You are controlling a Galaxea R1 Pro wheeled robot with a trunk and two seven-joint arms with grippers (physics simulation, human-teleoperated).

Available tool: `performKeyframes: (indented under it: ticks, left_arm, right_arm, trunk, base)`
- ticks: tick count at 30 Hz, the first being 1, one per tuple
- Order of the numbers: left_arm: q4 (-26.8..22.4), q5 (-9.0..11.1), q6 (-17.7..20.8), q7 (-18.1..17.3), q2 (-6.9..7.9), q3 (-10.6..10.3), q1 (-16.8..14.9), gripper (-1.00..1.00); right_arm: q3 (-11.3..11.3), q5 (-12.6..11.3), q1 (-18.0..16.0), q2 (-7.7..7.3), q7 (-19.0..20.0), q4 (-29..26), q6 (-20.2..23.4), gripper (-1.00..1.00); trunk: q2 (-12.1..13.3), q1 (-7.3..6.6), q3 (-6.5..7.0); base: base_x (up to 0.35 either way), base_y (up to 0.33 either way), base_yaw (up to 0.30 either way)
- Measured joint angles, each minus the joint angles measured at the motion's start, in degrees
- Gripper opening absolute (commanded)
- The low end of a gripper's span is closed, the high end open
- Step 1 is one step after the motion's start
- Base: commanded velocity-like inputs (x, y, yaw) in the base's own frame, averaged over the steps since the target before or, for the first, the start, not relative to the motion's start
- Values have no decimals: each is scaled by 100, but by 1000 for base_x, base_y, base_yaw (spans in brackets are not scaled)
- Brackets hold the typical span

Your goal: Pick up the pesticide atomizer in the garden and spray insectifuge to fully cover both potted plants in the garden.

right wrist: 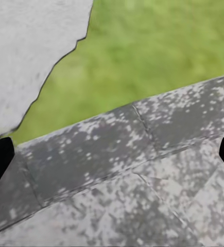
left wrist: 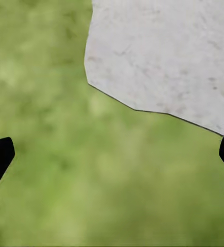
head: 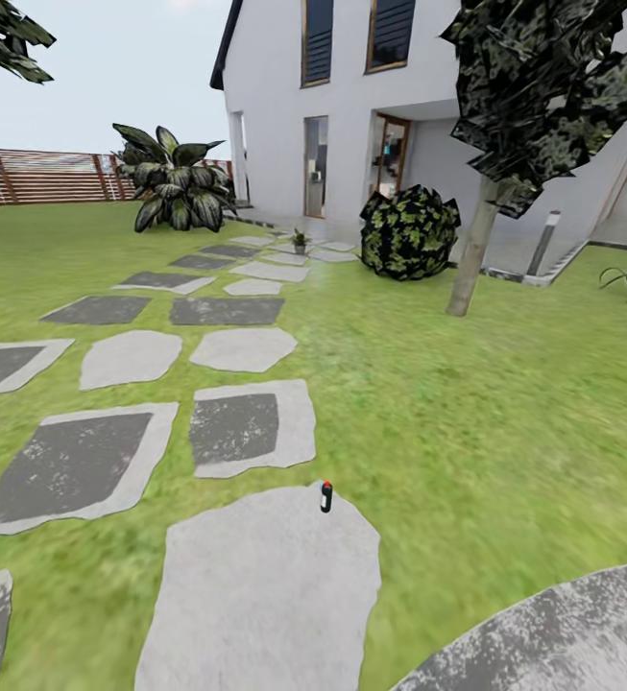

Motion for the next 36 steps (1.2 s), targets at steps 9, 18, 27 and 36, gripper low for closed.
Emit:
performKeyframes:
  ticks: [9, 18, 27, 36]
  left_arm:
    - [7, 1, -1, 0, 2, -1, 0, 100]
    - [15, 1, -1, 0, 2, -1, 0, 100]
    - [16, 1, -7, 0, 2, -1, 0, 100]
    - [12, 2, -9, 0, 3, 0, 0, 100]
  right_arm:
    - [6, 4, 1, -3, 1, 15, 0, 100]
    - [5, 8, 4, -21, 1, 35, 0, 100]
    - [1, 8, 1, -21, 1, 36, 0, 100]
    - [1, 8, 1, -21, 1, 36, 0, 100]
  trunk:
    - [0, 0, 0]
    - [0, 0, 0]
    - [0, 0, 0]
    - [0, 0, 0]
  base:
    - [240, 218, 0]
    - [240, 220, 0]
    - [241, 223, 0]
    - [241, 234, 0]
